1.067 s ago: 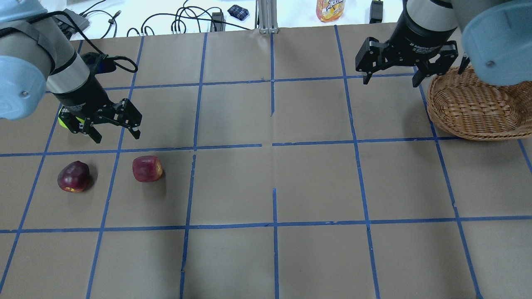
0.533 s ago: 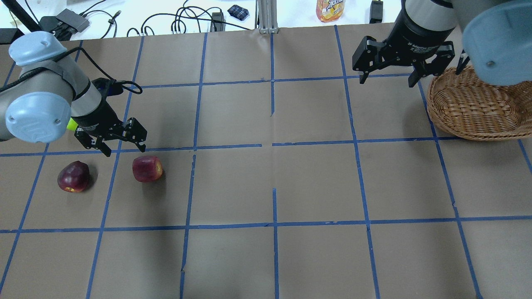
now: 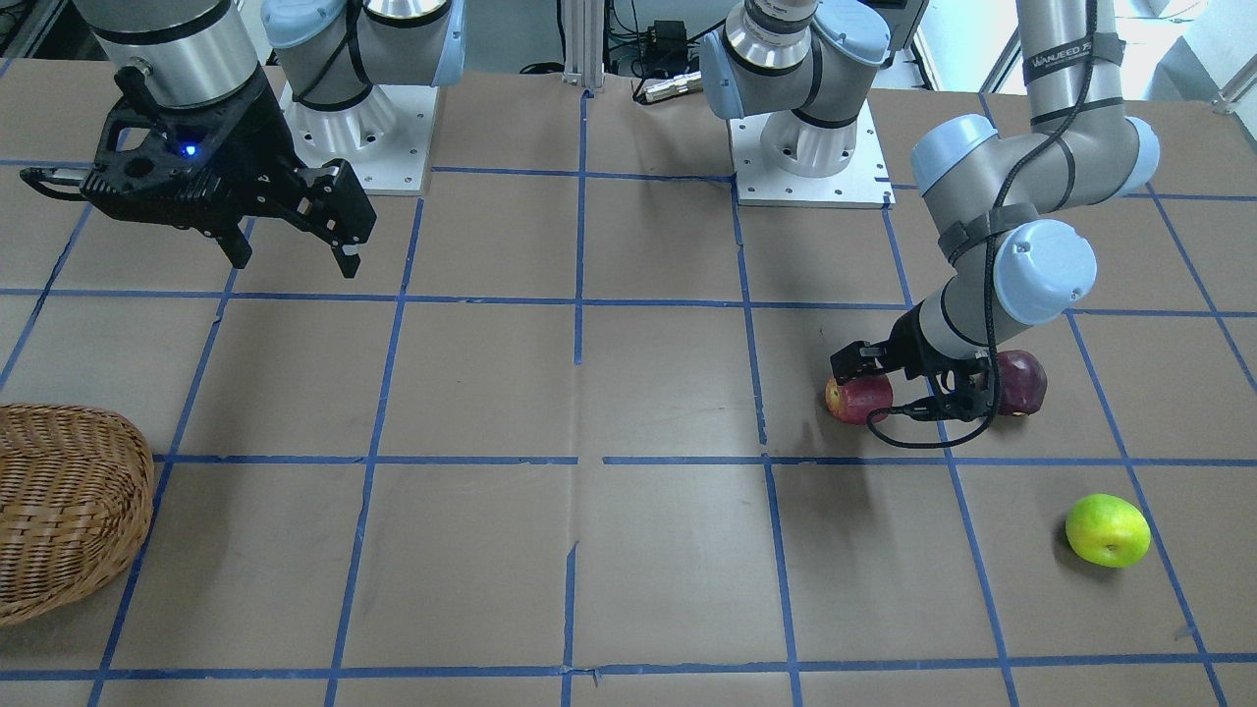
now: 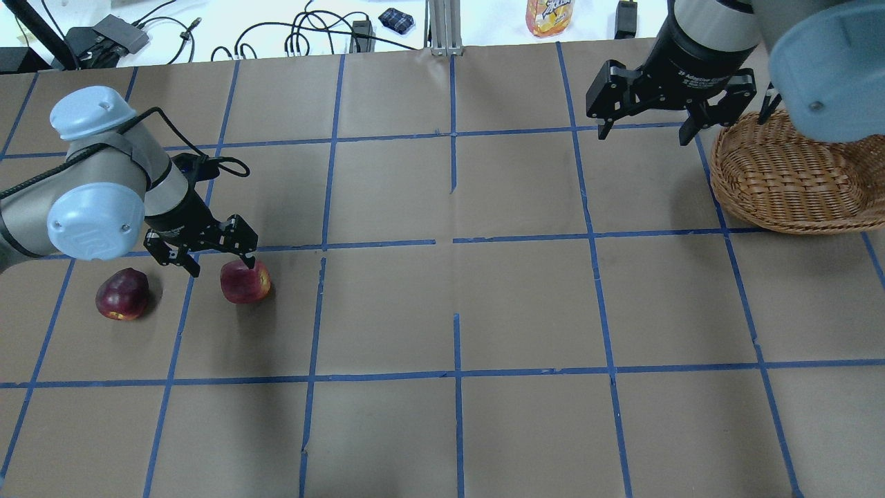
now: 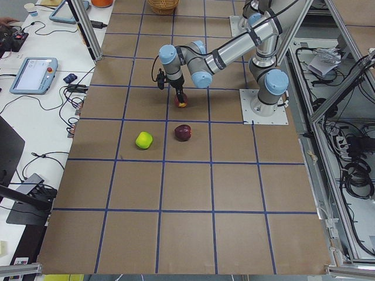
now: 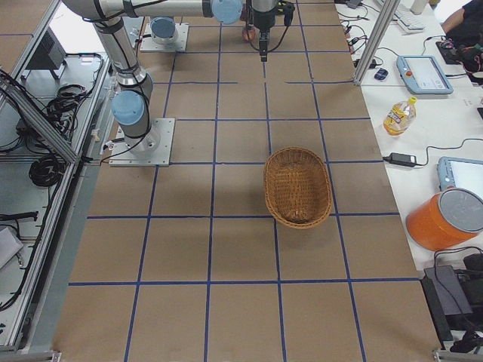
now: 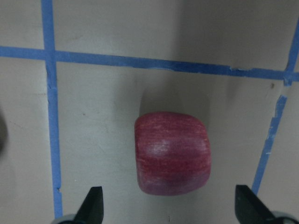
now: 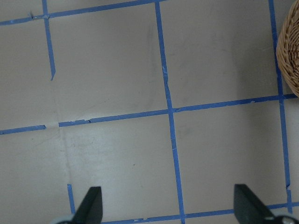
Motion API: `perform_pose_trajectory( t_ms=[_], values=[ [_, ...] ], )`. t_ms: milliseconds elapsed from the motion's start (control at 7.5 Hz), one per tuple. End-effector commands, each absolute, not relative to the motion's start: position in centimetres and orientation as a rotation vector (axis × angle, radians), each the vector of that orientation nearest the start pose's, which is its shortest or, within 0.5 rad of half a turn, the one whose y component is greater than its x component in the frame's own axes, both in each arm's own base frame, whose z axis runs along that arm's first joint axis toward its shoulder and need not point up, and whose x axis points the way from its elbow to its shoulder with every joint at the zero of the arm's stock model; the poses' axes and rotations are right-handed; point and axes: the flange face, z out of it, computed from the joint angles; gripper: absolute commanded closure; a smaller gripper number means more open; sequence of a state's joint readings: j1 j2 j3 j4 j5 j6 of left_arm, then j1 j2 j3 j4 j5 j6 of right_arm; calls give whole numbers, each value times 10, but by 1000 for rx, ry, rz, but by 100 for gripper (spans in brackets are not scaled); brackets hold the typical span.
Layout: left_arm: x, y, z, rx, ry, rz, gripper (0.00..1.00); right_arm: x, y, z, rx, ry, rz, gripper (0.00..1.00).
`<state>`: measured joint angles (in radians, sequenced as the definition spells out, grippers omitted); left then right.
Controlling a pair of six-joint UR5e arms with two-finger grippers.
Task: Put all apples into basket
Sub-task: 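Grasp the red apple with the left gripper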
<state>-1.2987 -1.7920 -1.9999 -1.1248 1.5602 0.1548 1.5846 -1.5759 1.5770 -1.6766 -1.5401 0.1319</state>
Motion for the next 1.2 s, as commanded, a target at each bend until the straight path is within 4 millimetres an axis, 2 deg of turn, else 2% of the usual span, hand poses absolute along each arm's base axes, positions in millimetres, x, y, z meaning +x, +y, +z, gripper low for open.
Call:
perform_pose_trajectory(
  t_ms=[0,133,400,533,667,800,933,1067],
  values=[
    [-3,-499,200,-211,3192,339,0,143,-497,499,180,3092,-160,0],
    [-7,-501,198,-222,3226,330,0,143,-497,499,180,3092,-160,0],
    [-3,-505,210,-188,3203,261,71,143,-497,499,180,3094,-160,0],
    [-5,-504,214,-191,3169,253,84,143,-498,498,180,3093,-158,0],
    [-8,-505,225,-274,3166,231,84,143,-498,498,180,3093,-158,0],
    [-37,-505,234,-267,3170,206,84,143,-498,498,178,3095,-156,0],
    [-99,-504,240,-241,3188,169,84,143,-497,498,180,3093,-158,0],
    [-163,-505,254,-253,3186,113,84,143,-497,498,181,3094,-156,0]
  ],
)
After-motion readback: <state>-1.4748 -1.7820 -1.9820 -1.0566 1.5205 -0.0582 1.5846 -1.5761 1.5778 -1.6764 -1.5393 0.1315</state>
